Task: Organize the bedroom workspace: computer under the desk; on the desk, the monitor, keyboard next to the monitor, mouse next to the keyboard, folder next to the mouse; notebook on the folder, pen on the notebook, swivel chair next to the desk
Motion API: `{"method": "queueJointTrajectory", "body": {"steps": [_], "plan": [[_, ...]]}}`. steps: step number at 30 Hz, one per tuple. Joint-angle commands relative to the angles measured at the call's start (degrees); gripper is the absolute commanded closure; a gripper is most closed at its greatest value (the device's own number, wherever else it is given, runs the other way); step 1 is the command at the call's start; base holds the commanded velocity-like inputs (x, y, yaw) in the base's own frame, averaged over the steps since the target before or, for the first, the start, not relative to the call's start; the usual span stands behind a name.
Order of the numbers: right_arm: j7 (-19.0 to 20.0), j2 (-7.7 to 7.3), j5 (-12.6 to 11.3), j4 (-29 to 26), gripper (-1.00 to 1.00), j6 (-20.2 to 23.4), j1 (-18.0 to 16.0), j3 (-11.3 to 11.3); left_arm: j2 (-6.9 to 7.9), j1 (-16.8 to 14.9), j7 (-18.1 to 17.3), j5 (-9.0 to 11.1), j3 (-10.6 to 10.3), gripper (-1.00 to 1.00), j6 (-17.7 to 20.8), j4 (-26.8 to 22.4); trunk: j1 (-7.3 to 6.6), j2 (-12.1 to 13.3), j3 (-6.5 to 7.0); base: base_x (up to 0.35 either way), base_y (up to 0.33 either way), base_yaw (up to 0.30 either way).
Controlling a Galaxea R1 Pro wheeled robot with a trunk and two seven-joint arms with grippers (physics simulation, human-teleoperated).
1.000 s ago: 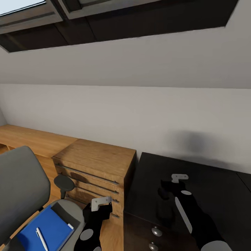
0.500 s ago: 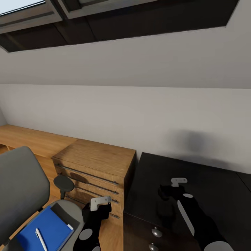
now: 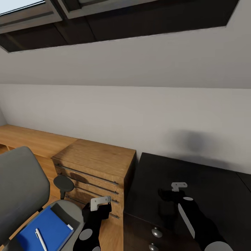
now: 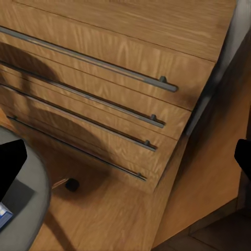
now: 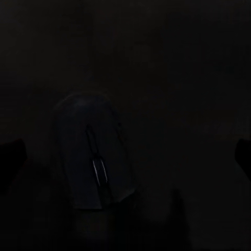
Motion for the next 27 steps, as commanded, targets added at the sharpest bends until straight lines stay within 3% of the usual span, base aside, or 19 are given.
{"method": "queueJointTrajectory", "body": {"steps": [1, 8, 27], "plan": [[-0.07, -0.02, -0.38, 0.04, -1.0, 0.28, -0.04, 0.14, 0.05, -0.08, 0.46, 0.33, -0.15, -1.0, 0.22, -0.1, 0.01, -0.04, -0.07, 0.187, 0.0, 0.0], [-0.06, 0.0, -0.38, 0.43, -1.0, 0.26, -0.04, 0.14, 0.05, -0.08, 0.46, 0.37, -0.15, -1.0, 0.22, -0.04, 0.01, -0.04, -0.07, 0.158, 0.0, 0.0], [-0.06, 0.08, -0.43, 3.99, -1.0, 0.19, -0.47, 0.43, 0.05, -0.08, 0.46, 0.38, -0.24, -1.0, 0.22, -0.02, 0.01, -0.04, -0.07, 0.007, 0.0, 0.0]]}}
